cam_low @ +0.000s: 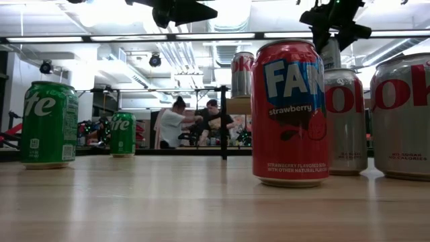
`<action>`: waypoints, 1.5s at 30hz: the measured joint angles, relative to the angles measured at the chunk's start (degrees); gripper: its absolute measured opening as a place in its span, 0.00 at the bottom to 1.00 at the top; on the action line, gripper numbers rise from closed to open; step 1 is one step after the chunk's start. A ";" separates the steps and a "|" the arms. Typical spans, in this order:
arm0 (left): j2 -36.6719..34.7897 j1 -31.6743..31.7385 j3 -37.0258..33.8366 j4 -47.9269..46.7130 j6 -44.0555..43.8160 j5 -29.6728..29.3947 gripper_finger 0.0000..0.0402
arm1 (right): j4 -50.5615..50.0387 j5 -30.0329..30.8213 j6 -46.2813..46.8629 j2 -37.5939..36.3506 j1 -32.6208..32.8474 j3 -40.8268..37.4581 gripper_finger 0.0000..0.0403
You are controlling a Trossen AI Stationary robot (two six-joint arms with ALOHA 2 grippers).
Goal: Place canned beverage on shelf
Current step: Put the left white soda can on the shelf aligned in front of the other white soda can
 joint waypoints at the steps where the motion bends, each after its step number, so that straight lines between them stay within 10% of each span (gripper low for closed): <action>1: 0.00 -0.02 0.00 -0.12 0.00 0.00 0.88 | 0.12 0.22 -0.04 0.17 0.00 0.00 0.59; 11: 0.00 0.00 0.00 -0.79 -0.13 0.00 0.88 | 0.12 1.46 -0.91 0.15 -0.02 -0.22 0.76; 45: 0.00 -0.01 0.00 -0.77 -1.03 0.00 0.88 | -1.53 -1.17 -3.19 -2.02 1.70 13.71 0.72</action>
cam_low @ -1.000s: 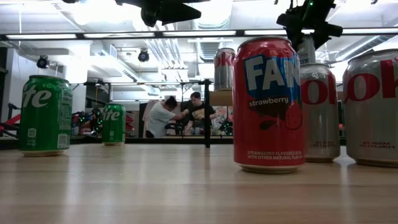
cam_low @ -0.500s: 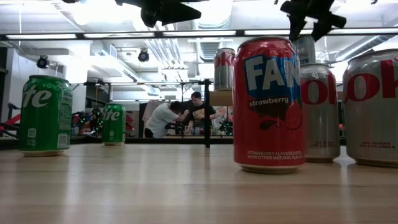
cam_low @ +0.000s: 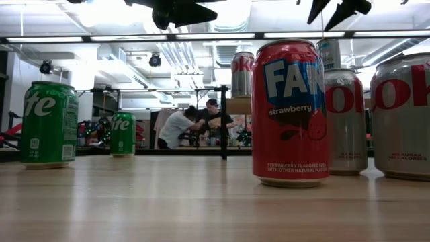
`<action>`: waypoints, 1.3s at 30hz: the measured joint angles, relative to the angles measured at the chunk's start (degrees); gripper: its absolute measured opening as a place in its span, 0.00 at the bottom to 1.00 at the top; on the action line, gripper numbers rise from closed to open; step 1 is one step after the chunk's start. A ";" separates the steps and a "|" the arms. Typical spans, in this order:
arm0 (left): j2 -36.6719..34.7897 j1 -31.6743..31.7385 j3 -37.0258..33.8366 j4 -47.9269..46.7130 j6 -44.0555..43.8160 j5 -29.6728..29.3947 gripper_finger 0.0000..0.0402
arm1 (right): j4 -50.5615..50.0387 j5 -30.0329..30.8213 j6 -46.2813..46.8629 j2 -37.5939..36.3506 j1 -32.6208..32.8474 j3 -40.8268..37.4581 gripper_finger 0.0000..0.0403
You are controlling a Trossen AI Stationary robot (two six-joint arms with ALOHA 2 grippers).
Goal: Place canned beverage on shelf
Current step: Put the left white soda can on the shelf aligned in front of the other white soda can
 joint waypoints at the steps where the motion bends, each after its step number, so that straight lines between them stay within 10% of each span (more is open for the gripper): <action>1: 0.00 0.01 0.00 0.00 0.00 0.00 0.88 | -0.01 -0.97 0.00 0.00 0.36 0.10 0.71; 19: 0.00 0.08 0.00 0.04 0.00 0.01 0.88 | -5.94 -2.35 -3.26 3.47 2.58 -0.02 0.05; 39: 0.00 0.28 -0.02 0.42 -0.26 0.00 0.88 | -6.14 -2.06 -2.45 1.79 2.60 -1.71 0.03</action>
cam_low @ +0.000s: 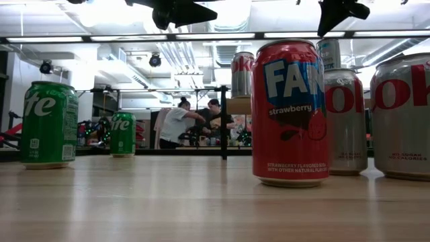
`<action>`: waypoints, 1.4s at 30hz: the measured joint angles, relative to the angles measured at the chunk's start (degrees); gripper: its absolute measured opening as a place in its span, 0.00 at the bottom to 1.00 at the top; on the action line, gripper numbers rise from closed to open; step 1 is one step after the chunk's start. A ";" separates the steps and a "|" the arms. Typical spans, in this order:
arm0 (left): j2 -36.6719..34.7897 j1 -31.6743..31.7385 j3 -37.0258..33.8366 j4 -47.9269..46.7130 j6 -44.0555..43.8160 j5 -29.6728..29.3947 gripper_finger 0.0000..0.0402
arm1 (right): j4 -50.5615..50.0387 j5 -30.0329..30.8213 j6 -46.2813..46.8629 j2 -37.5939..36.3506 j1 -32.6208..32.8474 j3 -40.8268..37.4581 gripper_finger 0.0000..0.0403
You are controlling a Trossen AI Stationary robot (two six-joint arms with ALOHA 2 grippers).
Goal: Place canned beverage on shelf
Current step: Put the left white soda can on the shelf aligned in front of the other white soda can
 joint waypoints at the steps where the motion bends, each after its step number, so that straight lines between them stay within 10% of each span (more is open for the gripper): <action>1: 0.00 0.00 0.00 -0.17 0.00 0.00 0.88 | -0.15 0.00 0.19 0.02 0.00 -0.15 0.03; 10: 0.00 0.00 0.06 0.03 1.58 0.00 0.88 | -1.43 -0.04 -0.16 0.03 0.30 0.18 0.03; 21: -0.84 1.56 3.82 -0.74 27.11 -7.74 0.84 | 0.95 -0.42 0.24 -4.27 7.65 0.08 0.03; 42: -26.88 11.93 -11.61 -2.73 22.49 21.71 0.02 | 7.89 7.59 16.97 -4.89 22.49 -12.22 0.03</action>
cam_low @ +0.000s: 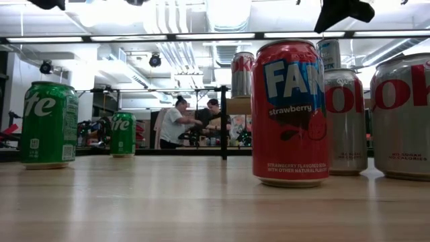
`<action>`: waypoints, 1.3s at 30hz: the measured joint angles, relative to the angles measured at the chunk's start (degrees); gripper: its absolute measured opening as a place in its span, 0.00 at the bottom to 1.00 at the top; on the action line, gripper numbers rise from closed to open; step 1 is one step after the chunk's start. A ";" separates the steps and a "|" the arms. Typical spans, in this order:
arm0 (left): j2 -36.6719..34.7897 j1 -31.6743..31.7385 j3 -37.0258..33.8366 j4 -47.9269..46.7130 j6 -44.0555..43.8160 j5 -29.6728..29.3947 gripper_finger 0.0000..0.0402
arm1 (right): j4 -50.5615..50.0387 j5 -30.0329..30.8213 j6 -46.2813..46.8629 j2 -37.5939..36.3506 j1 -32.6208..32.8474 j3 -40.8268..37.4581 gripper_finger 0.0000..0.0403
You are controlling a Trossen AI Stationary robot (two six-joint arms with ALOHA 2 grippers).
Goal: Place canned beverage on shelf
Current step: Put the left white soda can on the shelf aligned in front of the other white soda can
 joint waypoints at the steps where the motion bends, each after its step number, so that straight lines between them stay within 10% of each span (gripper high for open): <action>1: -0.70 0.00 -0.46 0.94 0.60 0.61 0.02 | 0.20 0.11 0.60 0.17 -0.02 0.00 0.03; 39: -3.79 0.15 -2.25 0.63 1.86 -2.19 0.00 | -9.12 8.63 11.84 3.11 -4.72 1.95 0.03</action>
